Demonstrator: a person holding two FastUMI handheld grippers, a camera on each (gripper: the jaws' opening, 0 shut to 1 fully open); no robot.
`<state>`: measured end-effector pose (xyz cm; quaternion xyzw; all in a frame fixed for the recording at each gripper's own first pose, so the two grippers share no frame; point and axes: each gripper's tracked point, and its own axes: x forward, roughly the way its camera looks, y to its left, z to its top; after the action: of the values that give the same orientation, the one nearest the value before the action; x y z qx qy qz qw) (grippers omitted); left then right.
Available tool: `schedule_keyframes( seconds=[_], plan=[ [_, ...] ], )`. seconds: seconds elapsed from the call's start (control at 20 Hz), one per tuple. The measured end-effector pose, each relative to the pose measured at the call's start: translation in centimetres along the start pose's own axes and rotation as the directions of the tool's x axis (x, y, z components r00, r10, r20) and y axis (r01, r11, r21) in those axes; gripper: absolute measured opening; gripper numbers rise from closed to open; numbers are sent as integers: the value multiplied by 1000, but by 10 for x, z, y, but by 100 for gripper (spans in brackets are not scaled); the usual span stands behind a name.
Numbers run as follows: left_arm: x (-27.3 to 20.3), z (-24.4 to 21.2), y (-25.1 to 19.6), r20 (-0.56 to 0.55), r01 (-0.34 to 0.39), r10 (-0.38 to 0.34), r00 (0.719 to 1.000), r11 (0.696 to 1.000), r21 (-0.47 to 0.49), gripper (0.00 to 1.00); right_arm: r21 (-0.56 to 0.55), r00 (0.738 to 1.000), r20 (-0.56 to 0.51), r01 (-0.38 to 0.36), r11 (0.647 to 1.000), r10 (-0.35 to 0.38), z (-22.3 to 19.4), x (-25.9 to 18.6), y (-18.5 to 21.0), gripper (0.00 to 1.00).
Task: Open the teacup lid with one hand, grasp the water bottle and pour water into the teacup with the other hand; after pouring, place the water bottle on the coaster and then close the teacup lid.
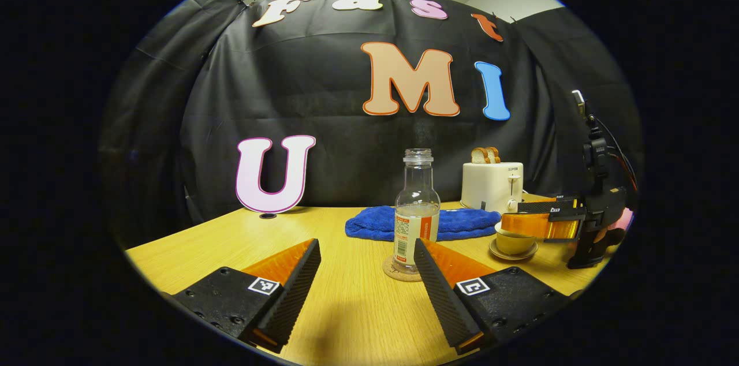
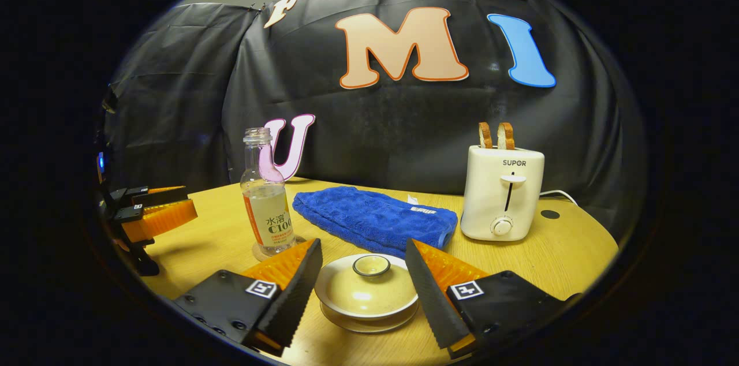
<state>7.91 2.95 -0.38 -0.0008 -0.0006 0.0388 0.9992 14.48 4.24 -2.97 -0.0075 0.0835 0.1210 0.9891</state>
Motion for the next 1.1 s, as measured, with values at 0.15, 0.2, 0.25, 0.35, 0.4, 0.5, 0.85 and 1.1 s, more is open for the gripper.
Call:
schedule_keyframes(
  seconds=[0.15, 0.2, 0.25, 0.35, 0.4, 0.5, 0.85, 1.1],
  plan=[
    [0, 1, 0, 0, 0, 0, 1000, 1000, 0, 94, 0, 999, 40, 19, 1000, -19, 6, -7, -2, 93],
    [0, 0, 0, 0, 0, 0, 1000, 1000, -1, 95, 6, 998, 56, 24, 1000, -24, 8, -12, -3, 96],
    [0, 0, 0, 0, 0, 0, 1000, 1000, -1, 95, 10, 997, 75, 28, 1000, -28, 10, -16, -3, 96],
    [0, 0, 0, -1, 0, 0, 1000, 1000, -1, 95, 10, 992, 118, 35, 999, -36, 15, -30, -3, 92],
    [0, 0, 0, 0, 0, 0, 1000, 1000, -1, 95, 11, 990, 139, 38, 999, -39, 18, -37, -2, 92],
    [0, 1, -1, -1, 0, 0, 1000, 1000, -1, 95, 11, 987, 153, 51, 999, -52, 16, -49, -4, 92],
    [-1, 1, 1, -1, -4, 4, 1000, 1000, -1, 95, 23, 975, 162, 152, 988, -154, 12, -97, -20, 96],
    [-5, 0, 14, -3, -76, 76, 997, 997, 3, 95, 49, 921, 164, 351, 935, -354, 11, -125, -59, 92]
  ],
)
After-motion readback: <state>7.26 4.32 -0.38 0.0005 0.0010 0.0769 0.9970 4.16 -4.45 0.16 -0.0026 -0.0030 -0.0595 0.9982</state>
